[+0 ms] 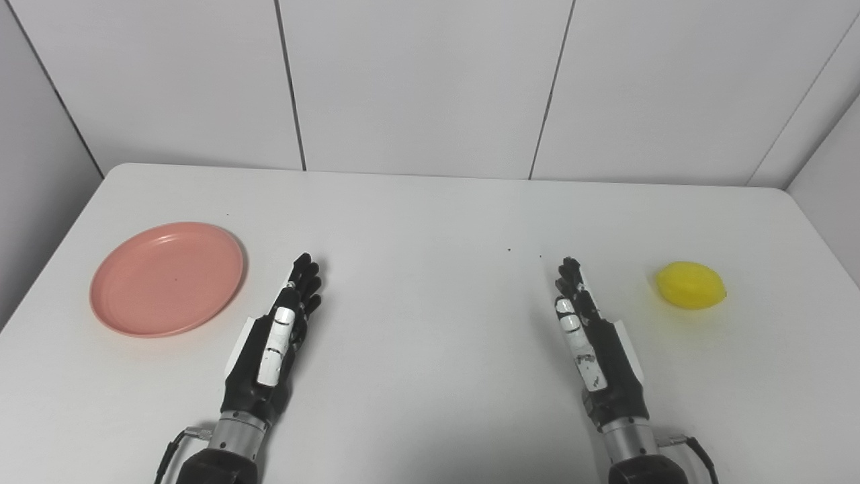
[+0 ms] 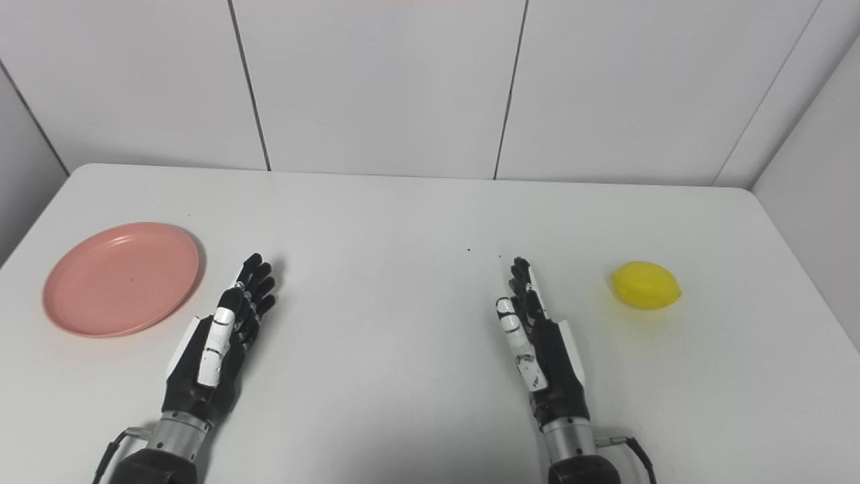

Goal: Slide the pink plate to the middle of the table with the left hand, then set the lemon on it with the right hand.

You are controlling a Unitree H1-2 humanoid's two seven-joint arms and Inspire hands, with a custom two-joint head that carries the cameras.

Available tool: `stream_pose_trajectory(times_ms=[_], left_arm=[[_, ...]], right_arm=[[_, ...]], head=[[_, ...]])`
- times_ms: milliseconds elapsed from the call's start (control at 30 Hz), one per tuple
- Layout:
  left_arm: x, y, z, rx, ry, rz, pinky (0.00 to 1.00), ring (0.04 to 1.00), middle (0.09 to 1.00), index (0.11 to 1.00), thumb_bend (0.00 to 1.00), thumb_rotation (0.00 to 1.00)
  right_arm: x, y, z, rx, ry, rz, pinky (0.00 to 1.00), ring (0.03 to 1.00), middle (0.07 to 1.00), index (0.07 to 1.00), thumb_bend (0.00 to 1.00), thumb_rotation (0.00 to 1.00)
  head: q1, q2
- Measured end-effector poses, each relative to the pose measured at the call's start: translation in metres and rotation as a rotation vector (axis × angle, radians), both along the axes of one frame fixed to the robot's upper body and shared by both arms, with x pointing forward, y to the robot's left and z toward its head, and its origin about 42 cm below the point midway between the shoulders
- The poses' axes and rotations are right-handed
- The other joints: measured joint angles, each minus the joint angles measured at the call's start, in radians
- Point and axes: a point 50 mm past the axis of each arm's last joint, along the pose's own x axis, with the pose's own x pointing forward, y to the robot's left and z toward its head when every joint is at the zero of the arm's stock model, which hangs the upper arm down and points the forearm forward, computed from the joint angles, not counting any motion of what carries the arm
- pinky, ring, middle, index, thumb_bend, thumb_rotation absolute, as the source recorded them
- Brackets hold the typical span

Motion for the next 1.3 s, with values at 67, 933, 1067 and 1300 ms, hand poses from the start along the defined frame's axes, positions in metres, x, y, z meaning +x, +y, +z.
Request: stream_pose_trajectory(times_ms=[67, 933, 1067, 1300], left_arm=[[0.0000, 0.0004, -0.0001, 0.001, 0.000, 0.001, 1.00, 1.000, 1.000, 1.000, 0.66, 1.00], [-0.0031, -0.0012, -0.0003, 0.007, -0.019, -0.015, 1.00, 1.000, 1.000, 1.000, 0.68, 0.99], [-0.0034, -0.0012, -0.0002, 0.007, -0.022, -0.015, 1.00, 1.000, 1.000, 1.000, 0.69, 0.99], [-0.0075, -0.0032, 0.0027, 0.023, -0.050, -0.016, 1.00, 1.000, 1.000, 1.000, 0.68, 1.00]], right_arm=[[0.0000, 0.0005, -0.0001, 0.000, 0.000, 0.002, 0.99, 0.983, 0.999, 1.000, 0.55, 0.91], [0.0000, -0.0007, -0.0004, 0.026, 0.006, 0.003, 1.00, 0.988, 0.999, 1.000, 0.55, 0.87], [0.0000, -0.0009, -0.0004, 0.031, 0.008, 0.004, 1.00, 0.989, 1.000, 1.000, 0.55, 0.86], [-0.0006, -0.0069, -0.0010, 0.024, 0.011, 0.003, 1.00, 0.997, 1.000, 1.000, 0.54, 0.91]], head=[[0.000, -0.014], [0.023, -0.048], [0.031, -0.051], [0.175, -0.075]])
